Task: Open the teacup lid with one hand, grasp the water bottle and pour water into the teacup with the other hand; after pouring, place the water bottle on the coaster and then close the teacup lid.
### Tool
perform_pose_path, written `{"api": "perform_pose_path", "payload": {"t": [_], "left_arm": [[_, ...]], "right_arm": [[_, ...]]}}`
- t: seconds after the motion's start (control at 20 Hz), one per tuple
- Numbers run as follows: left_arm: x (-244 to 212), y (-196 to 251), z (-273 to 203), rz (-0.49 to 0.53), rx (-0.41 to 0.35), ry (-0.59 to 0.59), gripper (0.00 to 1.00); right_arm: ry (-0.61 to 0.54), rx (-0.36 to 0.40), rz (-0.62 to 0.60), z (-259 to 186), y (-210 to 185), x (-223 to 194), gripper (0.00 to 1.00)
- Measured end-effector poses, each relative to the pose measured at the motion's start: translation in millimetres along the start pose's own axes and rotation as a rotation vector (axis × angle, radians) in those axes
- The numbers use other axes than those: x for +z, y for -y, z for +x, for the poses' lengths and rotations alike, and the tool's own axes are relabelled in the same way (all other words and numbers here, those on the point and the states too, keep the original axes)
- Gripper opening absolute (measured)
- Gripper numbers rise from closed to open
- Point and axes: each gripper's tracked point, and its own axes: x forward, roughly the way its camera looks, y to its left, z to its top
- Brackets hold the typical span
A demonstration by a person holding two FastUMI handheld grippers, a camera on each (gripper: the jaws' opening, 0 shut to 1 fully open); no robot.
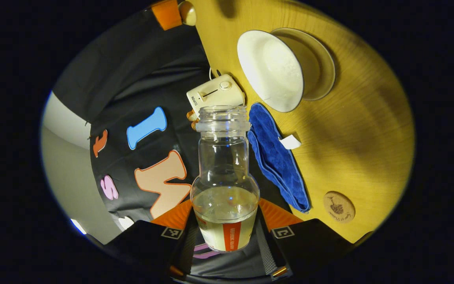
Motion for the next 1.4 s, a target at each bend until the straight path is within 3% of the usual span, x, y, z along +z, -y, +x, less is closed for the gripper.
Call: {"api": "perform_pose_path", "payload": {"t": [0.2, 0.35, 0.45, 0.65, 0.8, 1.2, 1.4], "left_arm": [[6.0, 11.2, -2.0, -0.211, -0.002, 0.002, 0.66], [7.3, 23.5, -6.0, -0.441, -0.008, -0.021, 0.66], [2.2, 17.3, -7.8, -0.591, 0.031, -0.037, 0.65], [-16.6, 13.2, -3.3, -0.969, 0.046, -0.08, 0.65], [-37.2, 19.1, -3.5, -1.149, 0.048, -0.125, 0.65], [-64.1, 65.9, 3.0, -1.725, -0.059, -0.169, 0.65], [-84.9, 85.8, 7.8, -1.814, -0.054, -0.203, 0.66]], "right_arm": [[0.001, 0.0, -0.001, 0.2, 0.5, 0.3, 0.31], [0.002, -0.007, -0.001, 0.3, 1.1, 0.6, 0.31], [0.001, -0.007, -0.001, 0.4, 1.4, 0.7, 0.31], [0.003, -0.007, -0.001, 0.3, 1.0, 0.9, 0.31], [0.002, -0.007, -0.001, 0.3, 1.3, 0.7, 0.31], [0.002, -0.007, -0.001, 0.2, 1.3, 0.5, 0.31], [0.002, -0.007, -0.001, -0.4, 1.6, 0.7, 0.31]]}}
